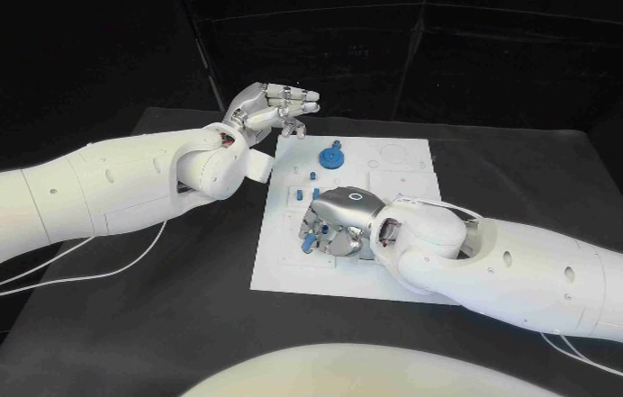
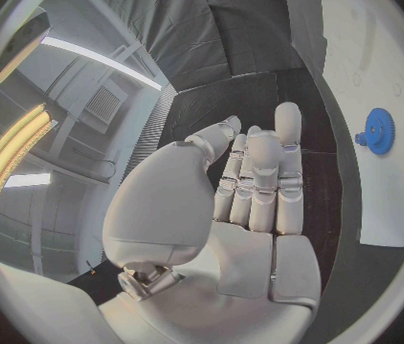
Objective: Assemble the parts on the task board
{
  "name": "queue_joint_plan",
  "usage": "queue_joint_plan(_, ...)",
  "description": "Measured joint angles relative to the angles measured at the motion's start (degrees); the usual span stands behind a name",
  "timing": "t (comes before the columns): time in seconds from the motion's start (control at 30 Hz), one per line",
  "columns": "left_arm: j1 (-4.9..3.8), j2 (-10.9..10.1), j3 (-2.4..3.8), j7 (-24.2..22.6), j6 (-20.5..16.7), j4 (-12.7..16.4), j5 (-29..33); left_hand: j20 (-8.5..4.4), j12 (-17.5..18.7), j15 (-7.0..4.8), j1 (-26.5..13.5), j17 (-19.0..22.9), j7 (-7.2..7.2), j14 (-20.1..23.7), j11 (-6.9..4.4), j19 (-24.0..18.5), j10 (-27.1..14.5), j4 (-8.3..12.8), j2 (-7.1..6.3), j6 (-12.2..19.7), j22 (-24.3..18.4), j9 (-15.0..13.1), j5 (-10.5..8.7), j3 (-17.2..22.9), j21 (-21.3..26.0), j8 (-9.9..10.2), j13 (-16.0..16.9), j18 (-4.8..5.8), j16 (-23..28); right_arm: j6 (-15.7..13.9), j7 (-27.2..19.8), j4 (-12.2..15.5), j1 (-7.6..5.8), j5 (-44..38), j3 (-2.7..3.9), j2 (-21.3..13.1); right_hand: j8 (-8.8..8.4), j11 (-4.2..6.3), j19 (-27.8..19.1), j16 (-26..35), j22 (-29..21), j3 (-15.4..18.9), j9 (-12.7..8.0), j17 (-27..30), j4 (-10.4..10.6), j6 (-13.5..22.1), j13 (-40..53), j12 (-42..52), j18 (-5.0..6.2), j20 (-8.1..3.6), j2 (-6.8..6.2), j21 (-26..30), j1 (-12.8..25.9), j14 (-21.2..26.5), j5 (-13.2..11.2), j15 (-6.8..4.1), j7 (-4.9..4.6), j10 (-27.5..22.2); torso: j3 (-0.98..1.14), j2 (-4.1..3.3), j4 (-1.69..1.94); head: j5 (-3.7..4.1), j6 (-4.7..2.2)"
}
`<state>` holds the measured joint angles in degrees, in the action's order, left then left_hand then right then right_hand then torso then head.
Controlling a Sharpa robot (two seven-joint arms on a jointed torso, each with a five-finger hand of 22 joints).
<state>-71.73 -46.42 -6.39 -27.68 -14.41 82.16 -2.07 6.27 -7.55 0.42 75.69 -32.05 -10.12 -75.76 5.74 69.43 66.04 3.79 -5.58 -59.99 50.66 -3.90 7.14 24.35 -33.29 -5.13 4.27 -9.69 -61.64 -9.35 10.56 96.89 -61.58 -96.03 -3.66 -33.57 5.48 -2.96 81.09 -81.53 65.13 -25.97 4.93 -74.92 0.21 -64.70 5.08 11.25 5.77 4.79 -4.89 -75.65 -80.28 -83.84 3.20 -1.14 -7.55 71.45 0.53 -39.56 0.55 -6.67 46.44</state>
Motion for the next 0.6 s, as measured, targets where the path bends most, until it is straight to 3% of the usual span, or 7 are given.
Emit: queue_joint_plan(0.6,0.0,0.07,0.0,0.12,0.15,-0.23,0.0,0.0,0.0,0.0,0.0,0.0,0.0,0.0,0.0,0.0,0.0,0.0,0.0,0.0,0.01,0.0,0.0,0.0,0.0,0.0,0.0,0.0,0.0,1.93,0.97,-0.46,0.04,-1.37,-0.04,0.36,0.01,0.0,0.0,0.0,0.0,0.0,-0.06,0.01,-0.01,-0.1,-0.01,0.0,0.0,0.0,0.0,0.0,0.0,0.0,-0.07,0.0,0.22,0.0,-0.03,-0.03,0.04,-0.03,0.13)
